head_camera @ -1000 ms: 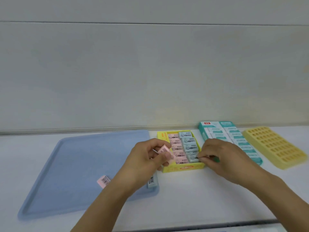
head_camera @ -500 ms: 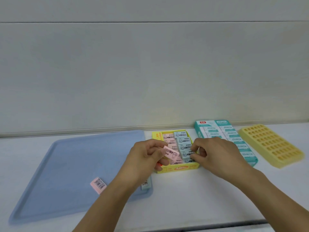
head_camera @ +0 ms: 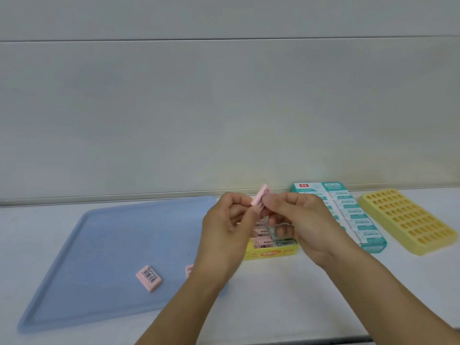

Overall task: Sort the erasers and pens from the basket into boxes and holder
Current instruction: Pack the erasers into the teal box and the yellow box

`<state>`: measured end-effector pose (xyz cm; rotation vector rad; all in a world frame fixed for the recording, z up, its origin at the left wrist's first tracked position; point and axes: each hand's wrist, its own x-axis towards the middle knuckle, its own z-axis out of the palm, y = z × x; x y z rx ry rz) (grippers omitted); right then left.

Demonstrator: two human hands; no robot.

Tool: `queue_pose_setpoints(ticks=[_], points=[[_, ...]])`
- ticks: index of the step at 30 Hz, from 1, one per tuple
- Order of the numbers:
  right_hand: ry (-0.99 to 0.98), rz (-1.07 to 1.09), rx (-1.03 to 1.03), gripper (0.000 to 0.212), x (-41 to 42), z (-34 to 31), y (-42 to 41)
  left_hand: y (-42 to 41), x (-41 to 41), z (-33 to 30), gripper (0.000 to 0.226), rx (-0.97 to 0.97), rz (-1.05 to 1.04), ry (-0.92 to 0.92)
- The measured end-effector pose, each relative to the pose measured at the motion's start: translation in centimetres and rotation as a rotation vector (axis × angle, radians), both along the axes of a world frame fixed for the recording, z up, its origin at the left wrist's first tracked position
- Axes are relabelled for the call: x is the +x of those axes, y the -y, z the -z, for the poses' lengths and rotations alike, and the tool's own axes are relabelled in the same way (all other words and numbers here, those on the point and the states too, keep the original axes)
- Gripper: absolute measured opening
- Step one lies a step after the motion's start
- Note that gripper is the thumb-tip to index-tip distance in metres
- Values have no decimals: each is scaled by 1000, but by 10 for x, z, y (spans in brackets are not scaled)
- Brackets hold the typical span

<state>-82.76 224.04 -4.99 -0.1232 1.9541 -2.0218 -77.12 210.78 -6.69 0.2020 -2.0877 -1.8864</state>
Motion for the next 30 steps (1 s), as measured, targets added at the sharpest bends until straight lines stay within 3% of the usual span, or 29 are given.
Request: queue_pose_setpoints(ticks=[2, 5, 6, 8, 11, 13, 20, 30], points=[[29, 4, -77, 16, -1, -5, 8, -2, -2, -1, 11, -124, -57, -52], [-184, -48, 17, 13, -2, -13, 17, 2, -7, 0, 10, -293, -102, -73], [-297, -49, 121, 15, -4, -15, 18, 5, -7, 1, 8, -323, -103, -63], [-597, -34, 528, 22, -17, -12, 14, 13, -5, 4, 5, -445, -98, -8], [-875, -220, 1142, 27, -40, -1, 11, 22, 2, 11, 41, -713, -28, 172], [-914, -381, 1271, 31, -49, 8, 12, 24, 4, 17, 63, -778, 41, 250], [-982, -491, 1331, 29, -57, 13, 10, 26, 4, 22, 71, -671, 106, 268], [-867, -320, 1074, 19, -61, 21, 15, 28, 2, 25, 72, -652, 111, 248]])
